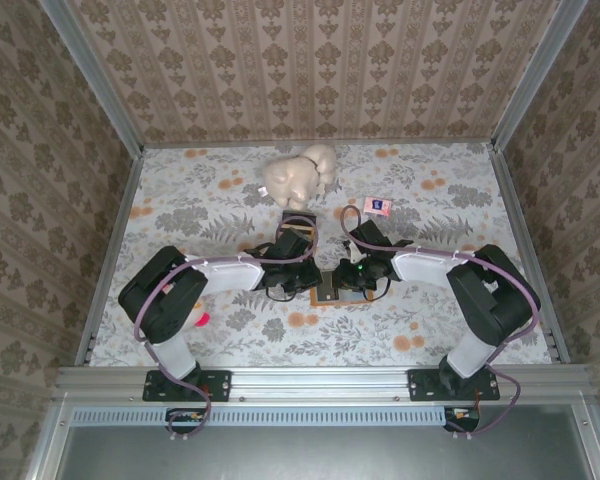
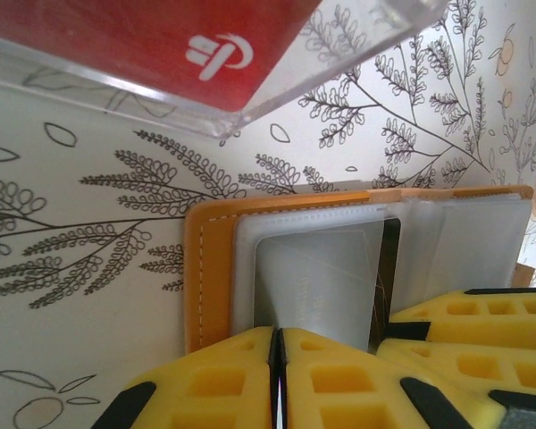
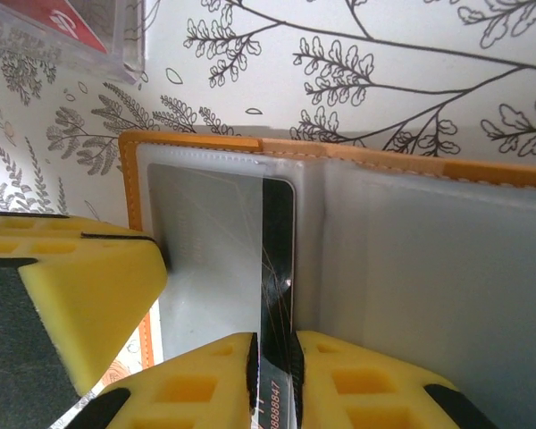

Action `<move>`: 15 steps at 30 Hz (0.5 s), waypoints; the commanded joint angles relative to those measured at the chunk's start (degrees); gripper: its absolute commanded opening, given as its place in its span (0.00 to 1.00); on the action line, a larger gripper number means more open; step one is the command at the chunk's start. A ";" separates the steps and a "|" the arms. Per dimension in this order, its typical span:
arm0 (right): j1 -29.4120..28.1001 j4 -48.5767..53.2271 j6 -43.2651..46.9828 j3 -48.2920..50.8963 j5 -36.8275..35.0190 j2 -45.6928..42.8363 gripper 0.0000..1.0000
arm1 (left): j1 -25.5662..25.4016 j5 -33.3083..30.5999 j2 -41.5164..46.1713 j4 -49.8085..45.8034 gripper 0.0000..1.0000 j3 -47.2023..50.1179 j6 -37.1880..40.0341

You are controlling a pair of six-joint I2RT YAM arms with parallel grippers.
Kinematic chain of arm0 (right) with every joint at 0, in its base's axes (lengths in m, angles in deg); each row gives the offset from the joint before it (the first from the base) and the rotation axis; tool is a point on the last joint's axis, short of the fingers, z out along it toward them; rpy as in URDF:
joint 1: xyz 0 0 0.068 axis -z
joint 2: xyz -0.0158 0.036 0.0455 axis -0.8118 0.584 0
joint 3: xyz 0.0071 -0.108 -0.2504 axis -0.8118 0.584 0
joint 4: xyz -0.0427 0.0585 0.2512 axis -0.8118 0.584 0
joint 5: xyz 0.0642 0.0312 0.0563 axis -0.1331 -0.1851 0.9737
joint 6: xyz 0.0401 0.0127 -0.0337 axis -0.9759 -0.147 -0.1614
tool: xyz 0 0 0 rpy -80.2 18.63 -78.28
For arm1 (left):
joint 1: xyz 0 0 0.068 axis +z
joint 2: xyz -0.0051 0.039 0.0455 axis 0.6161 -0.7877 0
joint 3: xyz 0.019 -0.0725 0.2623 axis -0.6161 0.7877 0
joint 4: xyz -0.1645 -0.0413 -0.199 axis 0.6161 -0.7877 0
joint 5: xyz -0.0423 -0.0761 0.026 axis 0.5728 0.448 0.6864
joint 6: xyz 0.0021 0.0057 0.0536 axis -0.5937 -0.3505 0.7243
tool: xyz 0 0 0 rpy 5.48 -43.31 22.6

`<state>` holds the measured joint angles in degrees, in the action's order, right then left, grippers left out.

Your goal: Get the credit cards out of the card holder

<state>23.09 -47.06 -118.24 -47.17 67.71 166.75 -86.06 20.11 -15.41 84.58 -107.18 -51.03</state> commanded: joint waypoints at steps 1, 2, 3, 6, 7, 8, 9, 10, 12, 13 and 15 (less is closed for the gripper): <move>-0.15 1.25 1.00 0.15 -0.12 1.41 0.21 | -0.92 0.34 -1.51 -0.90 0.12 1.52 -1.22; -0.11 1.32 0.99 0.27 -0.33 1.43 0.21 | -0.92 0.25 -1.42 -1.00 0.12 1.51 -1.22; -0.11 1.38 0.99 0.29 -0.48 1.42 0.21 | -0.91 0.18 -1.42 -1.03 0.12 1.59 -1.13; -0.11 1.11 0.91 0.40 -0.35 1.57 0.20 | -0.92 0.11 -1.42 -0.94 0.12 1.65 -1.24; -0.11 0.99 0.76 0.47 -0.34 1.59 0.18 | -0.92 0.07 -1.42 -0.86 0.12 1.65 -1.22; -0.11 0.66 0.50 0.67 -0.50 1.30 0.17 | -0.92 0.00 -1.42 -0.75 0.12 1.73 -1.13; -0.13 0.34 0.34 0.86 -0.61 0.87 0.16 | -0.92 -0.01 -1.25 -0.53 0.13 1.88 -1.03; -0.11 0.21 0.22 1.10 -0.85 0.34 0.14 | -0.92 -0.18 -1.03 -0.32 0.14 2.02 -1.05; -0.11 0.49 0.01 1.21 -1.44 -0.56 0.11 | -1.01 -0.45 -0.65 -0.22 0.15 2.23 -0.96; -0.07 0.75 0.11 1.21 -1.70 -0.92 0.10 | -1.01 -0.61 -0.43 -0.41 0.16 2.37 -0.87; -0.03 0.87 -0.09 1.54 -1.85 -1.78 0.06 | -0.96 -0.85 -0.10 -0.52 0.16 2.68 -0.87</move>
<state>23.18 -47.06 -118.20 -46.76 67.05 166.35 -86.22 20.09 -15.32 86.18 -106.43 -51.47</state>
